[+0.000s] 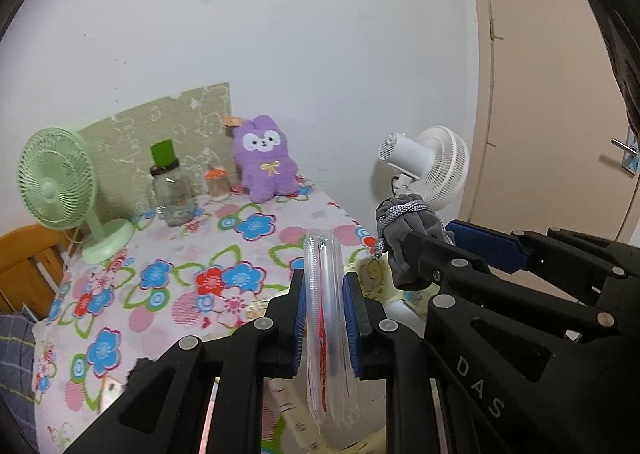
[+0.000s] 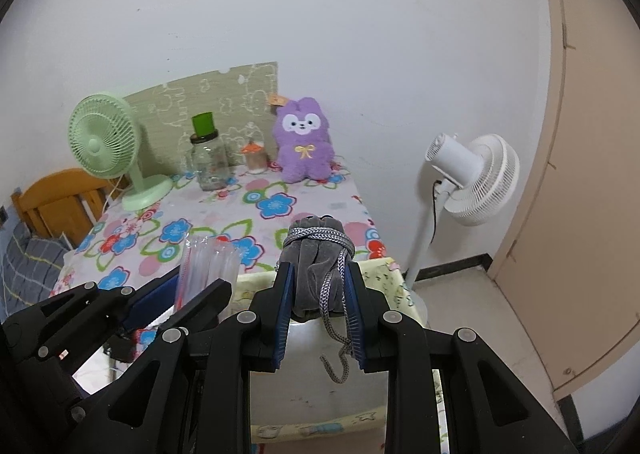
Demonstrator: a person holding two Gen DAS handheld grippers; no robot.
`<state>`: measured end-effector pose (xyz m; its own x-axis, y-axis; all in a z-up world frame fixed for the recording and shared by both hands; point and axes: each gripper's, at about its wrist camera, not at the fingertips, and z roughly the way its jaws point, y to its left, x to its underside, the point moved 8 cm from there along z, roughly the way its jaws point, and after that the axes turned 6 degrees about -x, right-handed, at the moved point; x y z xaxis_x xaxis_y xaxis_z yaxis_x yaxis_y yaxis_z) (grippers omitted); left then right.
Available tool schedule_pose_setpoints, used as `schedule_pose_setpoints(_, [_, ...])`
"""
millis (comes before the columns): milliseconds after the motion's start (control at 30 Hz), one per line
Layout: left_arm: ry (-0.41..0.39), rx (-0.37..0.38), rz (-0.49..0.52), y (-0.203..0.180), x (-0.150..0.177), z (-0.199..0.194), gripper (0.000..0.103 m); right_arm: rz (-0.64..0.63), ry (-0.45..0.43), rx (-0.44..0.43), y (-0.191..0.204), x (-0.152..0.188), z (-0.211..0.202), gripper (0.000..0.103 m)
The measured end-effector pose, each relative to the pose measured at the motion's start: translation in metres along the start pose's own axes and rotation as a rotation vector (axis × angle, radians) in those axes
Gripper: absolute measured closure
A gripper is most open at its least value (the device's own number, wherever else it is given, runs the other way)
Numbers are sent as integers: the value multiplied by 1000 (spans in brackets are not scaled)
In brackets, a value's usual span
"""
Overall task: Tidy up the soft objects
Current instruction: 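Lower the grey cloth into the box and open the right tool while the left tool releases the sleeve inside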
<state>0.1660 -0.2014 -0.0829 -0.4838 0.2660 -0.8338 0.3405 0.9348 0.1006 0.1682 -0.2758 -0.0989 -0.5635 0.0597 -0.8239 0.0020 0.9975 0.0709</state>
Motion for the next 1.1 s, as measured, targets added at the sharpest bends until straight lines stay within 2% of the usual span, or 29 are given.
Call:
schedule_pose_setpoints(200, [41,14,-13,-9,7,23,81,31,28,5,-16,7,15,74])
schedule_pose_setpoints(267, [65,-3,-17,-9,11,32,72,33,45,1,-19,11,23,74])
schedule_pose_setpoints(333, [93,-6,-18,-9,16,39,69,33,60,-7,-19,15,29,74])
schedule_pose_setpoints(433, [131,6,-22,-10,23,47,60,40,83,-23,-21,22,37,74])
schedule_pose_setpoints(567, [163,-2,-11,-10,30,53,41,48,117,-29,-22,29,51,74])
schedule_pose_setpoints(667, [181,-12,2,-10,34,54,33,56,141,-32,-22,33,58,74])
schedule_pose_setpoints(833, [199,-25,14,-8,36,58,29,75,171,-34,-22,38,67,69])
schedule_pose_setpoints(867, [203,-28,14,-7,37,58,27,73,176,-26,-22,38,68,66])
schedule_pose_setpoints(933, [205,-32,15,-6,38,58,26,71,181,-15,-22,38,68,51])
schedule_pose_setpoints(967, [203,-35,17,-6,38,57,24,74,179,-5,-22,38,67,35])
schedule_pose_setpoints(1000, [201,-33,16,-5,38,57,23,76,174,6,-23,37,66,24])
schedule_pose_setpoints(1100, [208,-6,6,-5,38,54,19,57,144,26,-20,34,59,23])
